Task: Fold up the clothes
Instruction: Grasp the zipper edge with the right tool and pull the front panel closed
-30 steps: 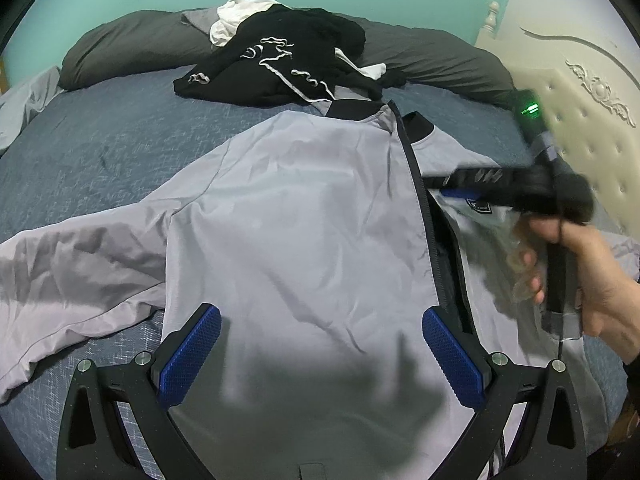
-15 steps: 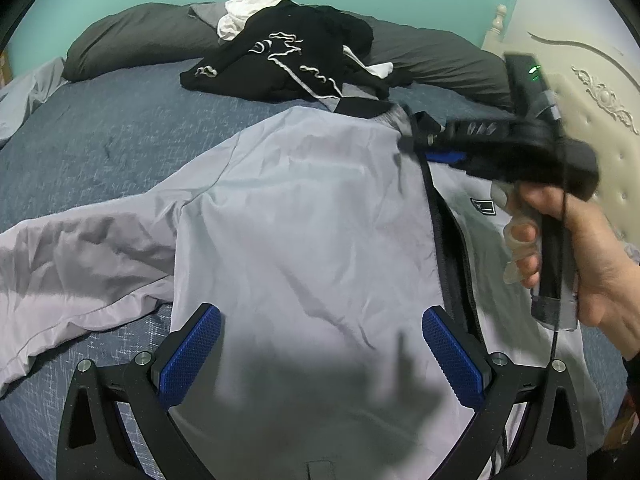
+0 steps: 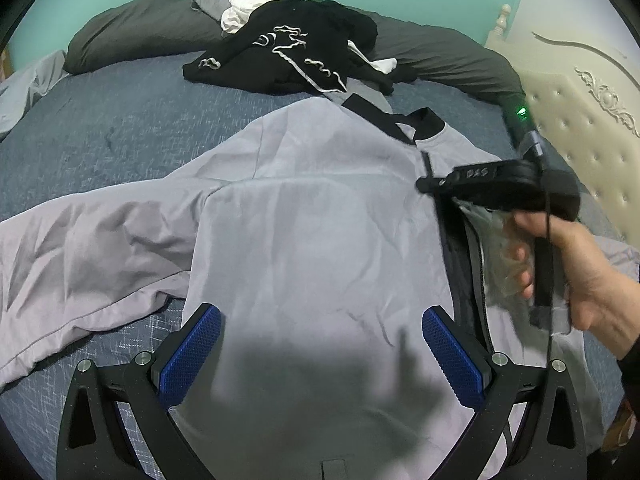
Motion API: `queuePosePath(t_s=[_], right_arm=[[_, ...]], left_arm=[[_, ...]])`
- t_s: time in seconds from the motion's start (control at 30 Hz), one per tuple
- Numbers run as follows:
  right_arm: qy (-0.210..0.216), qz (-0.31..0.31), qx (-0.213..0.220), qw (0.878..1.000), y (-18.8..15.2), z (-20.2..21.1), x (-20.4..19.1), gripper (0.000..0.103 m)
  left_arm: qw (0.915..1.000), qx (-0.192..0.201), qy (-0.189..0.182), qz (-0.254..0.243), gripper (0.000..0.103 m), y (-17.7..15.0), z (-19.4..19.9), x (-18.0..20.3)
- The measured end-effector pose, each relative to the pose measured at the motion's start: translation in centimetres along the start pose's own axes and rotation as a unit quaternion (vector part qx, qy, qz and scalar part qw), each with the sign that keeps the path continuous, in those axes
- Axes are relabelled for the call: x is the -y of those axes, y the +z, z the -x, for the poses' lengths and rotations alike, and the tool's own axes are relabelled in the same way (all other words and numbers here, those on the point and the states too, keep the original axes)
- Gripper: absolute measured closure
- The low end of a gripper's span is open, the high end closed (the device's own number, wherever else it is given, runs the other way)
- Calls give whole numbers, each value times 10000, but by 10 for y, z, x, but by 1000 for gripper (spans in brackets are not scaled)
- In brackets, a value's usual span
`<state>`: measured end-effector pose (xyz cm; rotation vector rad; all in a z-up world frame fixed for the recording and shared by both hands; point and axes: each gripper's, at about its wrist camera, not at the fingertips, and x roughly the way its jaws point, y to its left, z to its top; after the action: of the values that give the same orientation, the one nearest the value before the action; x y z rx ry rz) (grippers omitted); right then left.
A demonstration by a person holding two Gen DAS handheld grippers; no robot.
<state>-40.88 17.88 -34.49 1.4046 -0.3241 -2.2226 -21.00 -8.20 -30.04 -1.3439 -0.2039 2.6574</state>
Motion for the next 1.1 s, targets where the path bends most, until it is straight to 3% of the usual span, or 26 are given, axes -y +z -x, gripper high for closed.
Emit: queuePosePath(t_s=[0.17,0.23,0.27,0.6,0.67,0.73,0.87,1.1], right_arm=[[90,69,562,9984,18,31,1,84],[135,1,731,9972,30,42,3,69],[147,14,766,9969,37,44,2,66],[54,536,283,9981,89,3,-20,66],[-75,600,123,9981,92,-10,-24,66],[-41,638,120,9979,96,-17,-26,81],[-112,778,134,9968,103,-26,-32,98],[-347,687,524,9957,117,-25,-27,101]], left_arm=[[10000,-35,-20,18,0,-1,-1,-2],[10000,-47,-13,16,0,-1,-1,-3],[10000,-53,-12,31,0,-1,-1,-5],[9998,-144,-33,123,0,-3,-7,-14],[9998,-166,-50,133,0,-4,-9,-15],[9997,-182,-65,147,0,-4,-9,-17],[9996,-196,-83,180,0,-5,-10,-19],[9995,-195,-88,223,0,-6,-10,-21]])
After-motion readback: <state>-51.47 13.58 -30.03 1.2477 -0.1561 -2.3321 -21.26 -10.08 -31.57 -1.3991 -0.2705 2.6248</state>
